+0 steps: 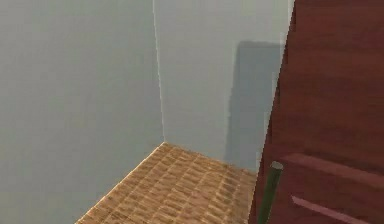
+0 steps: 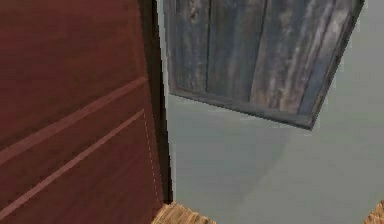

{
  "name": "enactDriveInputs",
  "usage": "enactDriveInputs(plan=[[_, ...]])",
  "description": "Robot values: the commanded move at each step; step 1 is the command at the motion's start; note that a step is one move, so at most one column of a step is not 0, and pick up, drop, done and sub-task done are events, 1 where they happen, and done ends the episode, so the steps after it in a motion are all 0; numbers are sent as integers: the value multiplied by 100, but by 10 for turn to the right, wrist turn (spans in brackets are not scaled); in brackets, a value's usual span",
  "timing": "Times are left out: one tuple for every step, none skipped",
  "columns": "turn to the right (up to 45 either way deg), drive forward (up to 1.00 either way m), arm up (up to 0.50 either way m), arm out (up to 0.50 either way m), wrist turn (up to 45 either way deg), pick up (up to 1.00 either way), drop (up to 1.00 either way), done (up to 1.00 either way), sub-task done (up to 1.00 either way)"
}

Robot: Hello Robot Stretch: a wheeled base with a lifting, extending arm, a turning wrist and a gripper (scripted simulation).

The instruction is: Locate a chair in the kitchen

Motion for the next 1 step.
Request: enactDriveInputs(plan=[[-30, 0, 0, 0, 0, 0, 0, 0, 0]])
